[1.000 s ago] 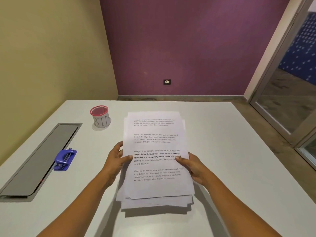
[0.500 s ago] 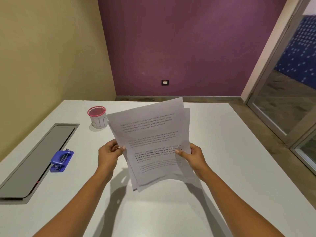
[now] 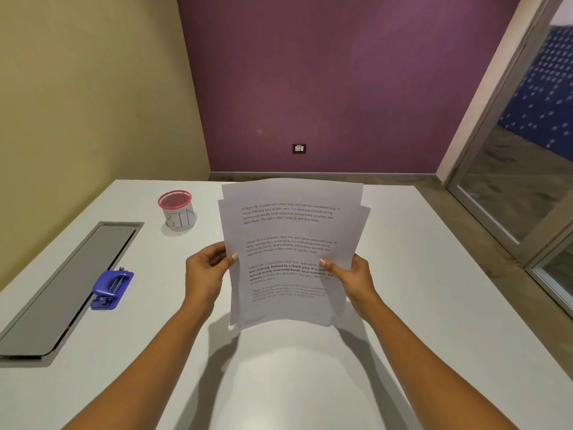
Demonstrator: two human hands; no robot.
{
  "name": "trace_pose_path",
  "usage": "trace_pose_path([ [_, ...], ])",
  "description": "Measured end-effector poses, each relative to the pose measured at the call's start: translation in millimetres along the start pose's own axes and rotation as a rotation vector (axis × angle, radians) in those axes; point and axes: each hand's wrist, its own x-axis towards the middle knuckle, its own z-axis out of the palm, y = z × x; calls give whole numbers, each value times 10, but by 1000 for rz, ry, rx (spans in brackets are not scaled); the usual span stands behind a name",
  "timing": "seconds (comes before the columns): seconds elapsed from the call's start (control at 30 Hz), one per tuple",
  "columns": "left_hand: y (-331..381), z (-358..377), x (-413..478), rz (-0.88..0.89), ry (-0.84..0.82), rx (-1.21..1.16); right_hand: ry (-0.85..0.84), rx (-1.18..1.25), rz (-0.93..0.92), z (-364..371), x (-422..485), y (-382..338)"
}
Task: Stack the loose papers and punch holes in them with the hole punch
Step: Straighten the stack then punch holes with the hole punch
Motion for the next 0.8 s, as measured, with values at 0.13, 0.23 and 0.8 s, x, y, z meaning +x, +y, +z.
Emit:
trace_pose_path([
  [0.13, 44, 10, 22, 13, -20, -32, 3, 38, 7, -8, 38, -81],
  [0.23, 1, 17, -21, -23, -77, -24, -6, -5, 5, -23, 29, -84],
  [0.8, -19, 30, -47, -23, 7, 42, 16, -6, -17, -14, 22, -84],
])
